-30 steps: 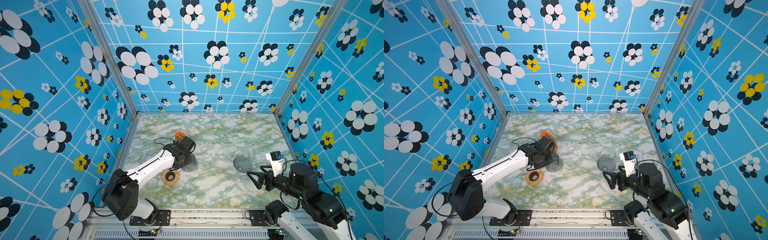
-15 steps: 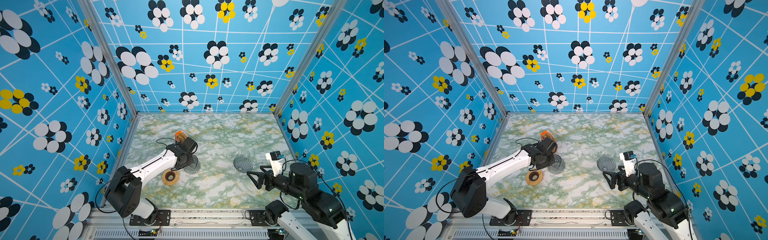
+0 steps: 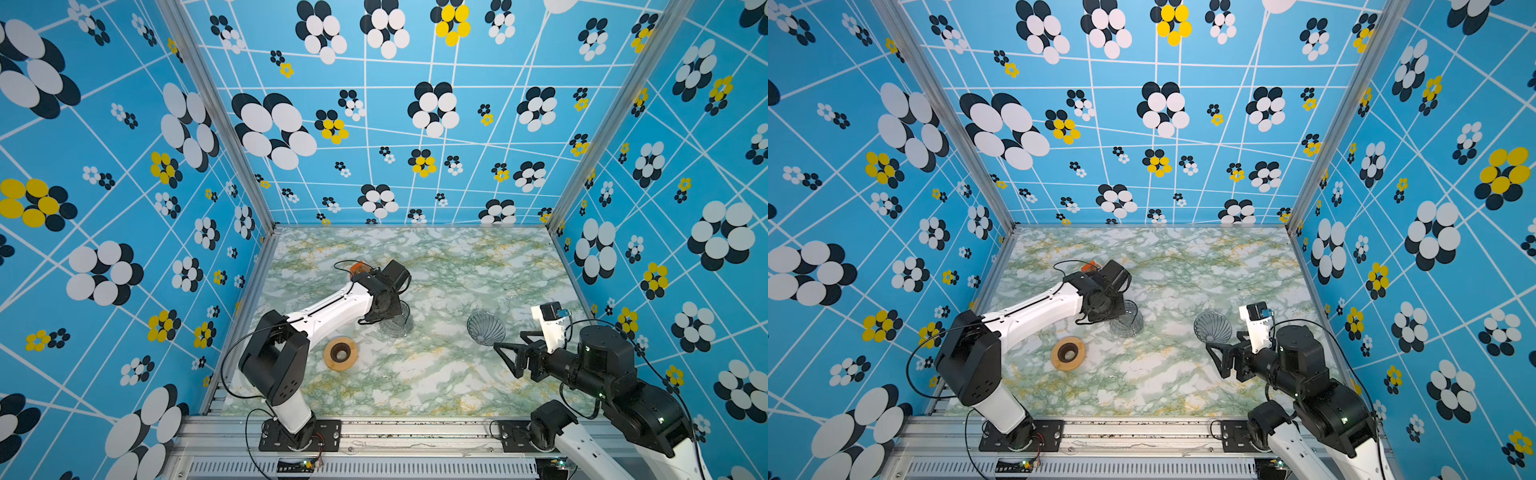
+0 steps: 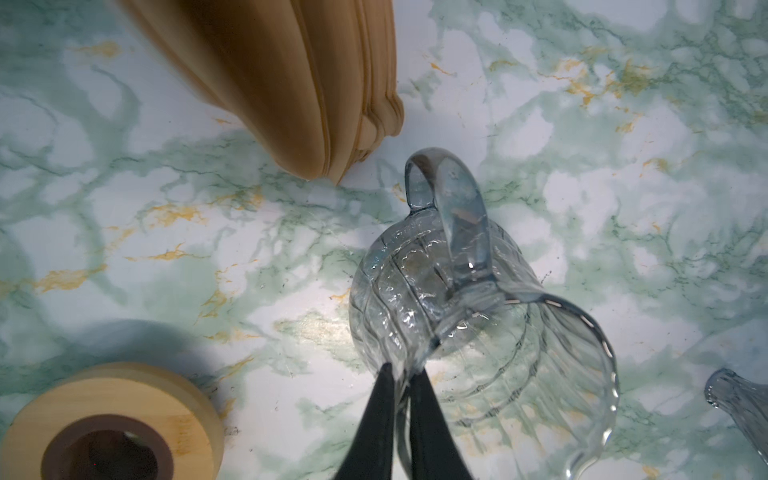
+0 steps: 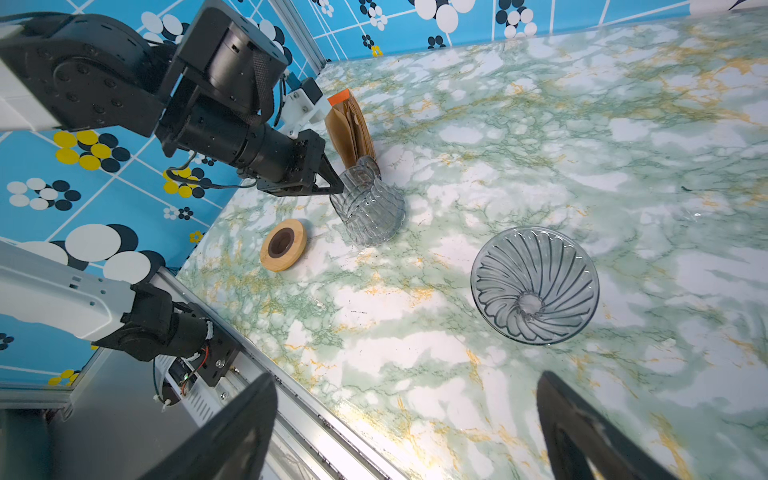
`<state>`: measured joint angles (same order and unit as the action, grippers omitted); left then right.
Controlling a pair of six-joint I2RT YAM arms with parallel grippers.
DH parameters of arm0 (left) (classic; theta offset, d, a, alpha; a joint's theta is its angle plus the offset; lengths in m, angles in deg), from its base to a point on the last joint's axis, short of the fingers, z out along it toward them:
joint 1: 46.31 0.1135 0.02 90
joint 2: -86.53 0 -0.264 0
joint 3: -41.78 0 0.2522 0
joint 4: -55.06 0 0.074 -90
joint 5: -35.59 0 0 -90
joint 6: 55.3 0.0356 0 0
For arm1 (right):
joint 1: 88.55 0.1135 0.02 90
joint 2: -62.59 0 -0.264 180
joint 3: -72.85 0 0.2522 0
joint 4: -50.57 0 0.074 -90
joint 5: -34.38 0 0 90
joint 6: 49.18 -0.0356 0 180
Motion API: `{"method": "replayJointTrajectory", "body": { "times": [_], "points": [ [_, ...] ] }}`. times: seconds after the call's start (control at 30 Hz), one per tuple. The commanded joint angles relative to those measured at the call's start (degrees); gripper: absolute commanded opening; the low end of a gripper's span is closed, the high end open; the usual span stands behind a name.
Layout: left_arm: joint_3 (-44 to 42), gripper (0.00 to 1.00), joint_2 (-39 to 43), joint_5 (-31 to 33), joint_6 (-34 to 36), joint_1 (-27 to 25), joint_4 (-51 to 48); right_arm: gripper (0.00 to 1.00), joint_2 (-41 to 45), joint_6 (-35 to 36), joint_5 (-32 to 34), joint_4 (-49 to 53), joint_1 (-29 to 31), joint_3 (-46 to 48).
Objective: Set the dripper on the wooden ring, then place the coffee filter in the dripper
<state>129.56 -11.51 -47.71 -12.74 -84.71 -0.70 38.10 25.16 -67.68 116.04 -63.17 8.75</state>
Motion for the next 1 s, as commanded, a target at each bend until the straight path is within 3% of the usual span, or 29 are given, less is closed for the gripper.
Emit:
{"method": "replayJointTrajectory", "body": {
  "times": [0.0, 0.4, 0.97],
  "points": [
    [4.8, 0.11, -3.3, 0.5, 2.0, -0.3, -1.3, 0.98, -0.3, -0.4, 1.1, -0.1, 0.2, 0.7],
    [16.2, 0.11, -13.9, -1.2, 1.7, -1.9, -1.1, 0.98, -0.1, -0.4, 1.8, -0.2, 0.2, 0.9],
    [18.9, 0.12, -15.5, -1.7, 3.4, -4.1, -3.5, 0.98, 0.0, -0.5, 2.6, -0.2, 0.3, 1.0]
  ]
}}
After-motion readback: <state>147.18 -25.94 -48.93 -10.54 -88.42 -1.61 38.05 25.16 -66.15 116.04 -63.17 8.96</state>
